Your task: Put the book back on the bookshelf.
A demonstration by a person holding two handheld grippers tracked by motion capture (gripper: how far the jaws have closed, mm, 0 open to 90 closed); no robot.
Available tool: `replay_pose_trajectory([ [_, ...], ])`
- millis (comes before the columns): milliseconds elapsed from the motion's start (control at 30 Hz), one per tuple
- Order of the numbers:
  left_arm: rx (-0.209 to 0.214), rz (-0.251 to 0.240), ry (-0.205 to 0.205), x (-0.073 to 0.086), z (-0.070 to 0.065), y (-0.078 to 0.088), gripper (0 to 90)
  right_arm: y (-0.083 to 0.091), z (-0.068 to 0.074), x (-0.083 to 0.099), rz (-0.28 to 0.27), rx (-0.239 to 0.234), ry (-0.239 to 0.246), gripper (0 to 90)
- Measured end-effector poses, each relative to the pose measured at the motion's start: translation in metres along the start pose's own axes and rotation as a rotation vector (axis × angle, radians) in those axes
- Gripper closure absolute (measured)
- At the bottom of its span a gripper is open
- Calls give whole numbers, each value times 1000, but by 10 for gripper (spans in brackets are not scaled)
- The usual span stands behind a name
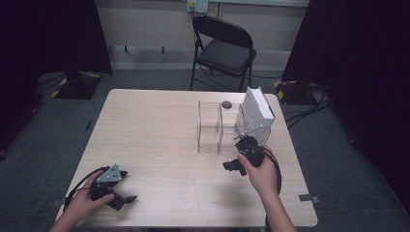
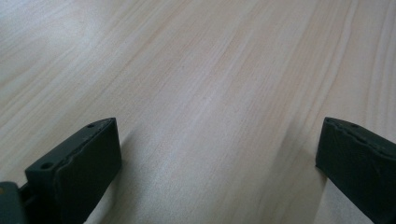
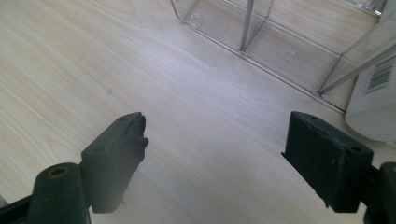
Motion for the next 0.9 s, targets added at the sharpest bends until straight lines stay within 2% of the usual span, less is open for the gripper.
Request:
replay_pose_trajectory([
  [233,2,4,-1,0,0,0,0,-9,9,3,9,-15,18,193],
  [267,0,1,0,0,0,0,0,-11,8,3,7,-16,34,193],
  [300,-1,0,0,0,0,0,0,-12,10,3,6,-12,20,193],
  [367,2,4,0,0,0,0,0,-15,11,4,-1,-24,33,193],
  [467,2,4,-1,0,0,0,0,-18,16,6,2,-38,7,193],
  [500,0,2,-1,0,0,0,0,-21,15,6,-10,-49,26,193],
  [567,0,2,-1,0,0,0,0,-24,17,8,-8,-56,29,195],
  [733,3,4,-1,0,0,0,0,-32,22,12,2,-73,15,195],
  [833,2,4,-1,0,0,0,0,-37,26,14,6,-74,30,195],
  [900,2,4,-1,0,0,0,0,-39,29,15,14,-72,23,195],
])
Point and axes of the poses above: each handheld gripper's, and its own axes: y roughly backward along the jaws, x roughly out of its underside, z roughly to its left, the point moved 7 cm from there along -y, roughly forward along the jaws, and after that the axes turned 8 degrees about -z, right-handed, at the moved point
